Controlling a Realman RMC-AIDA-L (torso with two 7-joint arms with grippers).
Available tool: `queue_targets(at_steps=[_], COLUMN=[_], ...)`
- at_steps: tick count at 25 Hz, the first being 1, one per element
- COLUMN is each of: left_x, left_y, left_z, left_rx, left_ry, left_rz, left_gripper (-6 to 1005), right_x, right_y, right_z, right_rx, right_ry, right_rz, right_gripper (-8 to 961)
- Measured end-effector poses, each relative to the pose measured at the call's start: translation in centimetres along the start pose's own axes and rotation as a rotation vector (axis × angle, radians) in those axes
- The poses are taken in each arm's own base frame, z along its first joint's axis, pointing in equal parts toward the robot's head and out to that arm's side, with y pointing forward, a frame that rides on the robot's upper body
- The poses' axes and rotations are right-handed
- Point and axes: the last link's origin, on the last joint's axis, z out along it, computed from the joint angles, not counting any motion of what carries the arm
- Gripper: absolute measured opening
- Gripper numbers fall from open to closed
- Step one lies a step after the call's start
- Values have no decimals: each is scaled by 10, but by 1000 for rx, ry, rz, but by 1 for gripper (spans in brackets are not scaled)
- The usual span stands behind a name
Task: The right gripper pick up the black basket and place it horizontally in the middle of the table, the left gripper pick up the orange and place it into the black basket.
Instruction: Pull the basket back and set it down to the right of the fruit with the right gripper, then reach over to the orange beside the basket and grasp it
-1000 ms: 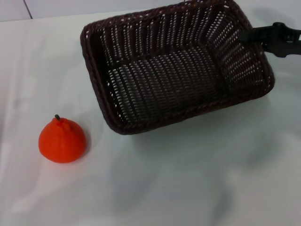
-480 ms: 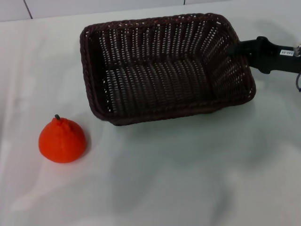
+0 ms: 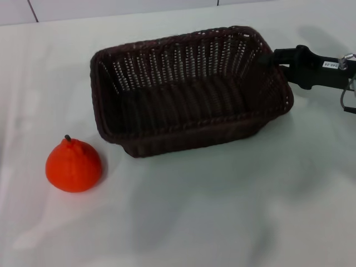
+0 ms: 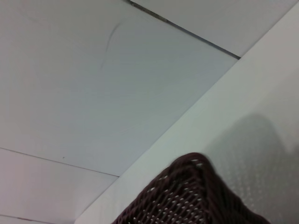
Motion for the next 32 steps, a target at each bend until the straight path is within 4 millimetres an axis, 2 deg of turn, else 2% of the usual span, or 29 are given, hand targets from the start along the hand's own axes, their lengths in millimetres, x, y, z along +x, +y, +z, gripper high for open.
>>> queue_targets(at_steps=[6, 12, 16, 22, 26, 32], left_x=[-1, -4, -7, -11, -16, -28], left_y=[-1, 2, 6, 12, 13, 22], left_z=[0, -2, -5, -20, -32, -53], left_rx=[4, -20, -101, -273, -382, -498], left_ry=[-6, -28, -90, -219, -324, -460], left_rz=[0, 0, 26, 66, 60, 45], left_gripper=[905, 907, 906, 905, 906, 904], right_x=[-4, -4, 7, 31, 46, 64], right_y=[-2, 0, -1, -4, -6, -17], right_z=[3, -5, -21, -46, -51, -34], right_rx=[21, 43, 71, 104, 101, 63], right_ry=[-1, 19, 63, 202, 273, 308], right_rz=[13, 23, 24, -2, -40, -112], right_gripper=[479, 610, 698, 807, 804, 801])
